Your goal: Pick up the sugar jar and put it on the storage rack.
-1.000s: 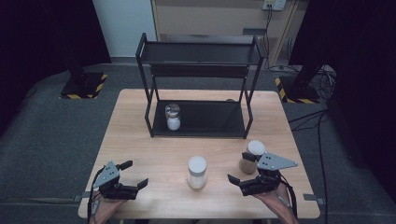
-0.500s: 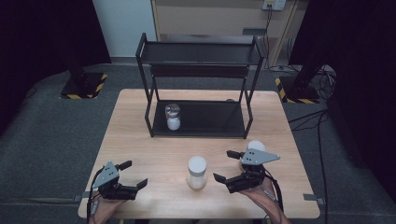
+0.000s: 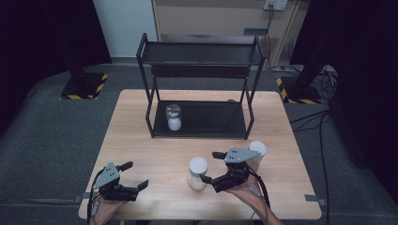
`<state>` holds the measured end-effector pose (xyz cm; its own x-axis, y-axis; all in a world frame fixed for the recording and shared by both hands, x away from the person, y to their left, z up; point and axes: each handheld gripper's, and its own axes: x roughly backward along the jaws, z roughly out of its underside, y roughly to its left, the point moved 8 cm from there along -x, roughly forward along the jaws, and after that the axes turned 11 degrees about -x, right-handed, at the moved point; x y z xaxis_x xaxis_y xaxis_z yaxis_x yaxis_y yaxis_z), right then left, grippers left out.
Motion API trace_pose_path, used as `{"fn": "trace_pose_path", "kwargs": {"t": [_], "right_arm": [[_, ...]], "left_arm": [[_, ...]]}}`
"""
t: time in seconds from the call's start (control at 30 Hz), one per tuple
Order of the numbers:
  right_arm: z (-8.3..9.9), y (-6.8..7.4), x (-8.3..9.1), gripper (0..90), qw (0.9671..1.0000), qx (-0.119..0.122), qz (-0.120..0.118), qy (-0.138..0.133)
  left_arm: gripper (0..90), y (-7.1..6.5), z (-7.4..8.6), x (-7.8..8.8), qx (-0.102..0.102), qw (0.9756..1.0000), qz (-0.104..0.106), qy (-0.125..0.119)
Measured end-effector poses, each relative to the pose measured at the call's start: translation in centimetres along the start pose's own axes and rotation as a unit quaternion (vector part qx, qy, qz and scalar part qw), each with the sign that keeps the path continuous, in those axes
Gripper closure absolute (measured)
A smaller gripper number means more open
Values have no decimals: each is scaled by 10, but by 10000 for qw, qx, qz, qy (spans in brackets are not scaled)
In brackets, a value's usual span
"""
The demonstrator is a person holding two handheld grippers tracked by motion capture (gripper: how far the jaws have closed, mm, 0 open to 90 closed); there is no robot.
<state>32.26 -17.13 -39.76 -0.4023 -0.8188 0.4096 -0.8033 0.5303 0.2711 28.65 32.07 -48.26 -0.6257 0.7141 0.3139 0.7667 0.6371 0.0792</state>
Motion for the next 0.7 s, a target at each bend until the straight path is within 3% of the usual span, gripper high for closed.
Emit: {"fn": "trace_pose_path", "kwargs": {"t": [0.4,0.7], "right_arm": [[-3,4,-33,78,9996,105,-154,211],[4,-1,-43,159,9996,63,-47,265]], "left_arm": [[6,0,0,-1,46,10000,10,24],[0,0,0,-1,76,10000,-8,17]]}}
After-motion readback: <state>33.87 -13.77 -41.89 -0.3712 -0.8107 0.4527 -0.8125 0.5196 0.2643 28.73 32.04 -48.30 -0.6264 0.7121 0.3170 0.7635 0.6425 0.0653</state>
